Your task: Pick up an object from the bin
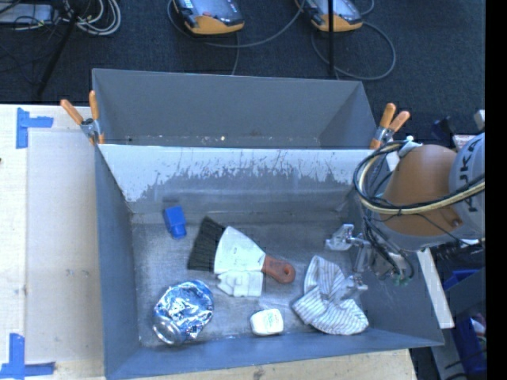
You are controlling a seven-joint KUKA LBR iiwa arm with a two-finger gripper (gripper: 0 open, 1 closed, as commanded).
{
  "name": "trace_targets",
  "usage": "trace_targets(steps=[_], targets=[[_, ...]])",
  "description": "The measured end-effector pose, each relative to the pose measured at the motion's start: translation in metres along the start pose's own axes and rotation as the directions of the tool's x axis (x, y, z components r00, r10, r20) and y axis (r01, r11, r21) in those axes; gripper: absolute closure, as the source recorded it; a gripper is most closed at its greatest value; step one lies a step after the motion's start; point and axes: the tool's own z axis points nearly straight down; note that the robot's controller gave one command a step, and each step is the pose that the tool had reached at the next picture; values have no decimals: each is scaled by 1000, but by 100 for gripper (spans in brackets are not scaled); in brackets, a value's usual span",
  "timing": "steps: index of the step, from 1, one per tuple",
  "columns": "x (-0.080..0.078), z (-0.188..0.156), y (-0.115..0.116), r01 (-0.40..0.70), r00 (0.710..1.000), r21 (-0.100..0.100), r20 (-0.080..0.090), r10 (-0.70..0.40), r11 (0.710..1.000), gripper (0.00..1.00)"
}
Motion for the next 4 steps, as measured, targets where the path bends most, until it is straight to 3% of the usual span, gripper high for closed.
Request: trace_targets(steps=[1,2,3,4], targets=[[10,8,16,-41,999,-1,-1,41,999,0],[-58,9,28,152,988,-2,-1,-152,988,100],[-58,9,28,153,988,-1,-1,-153,988,100],[-69,-166,30,139,990,1,9,-139,990,100]])
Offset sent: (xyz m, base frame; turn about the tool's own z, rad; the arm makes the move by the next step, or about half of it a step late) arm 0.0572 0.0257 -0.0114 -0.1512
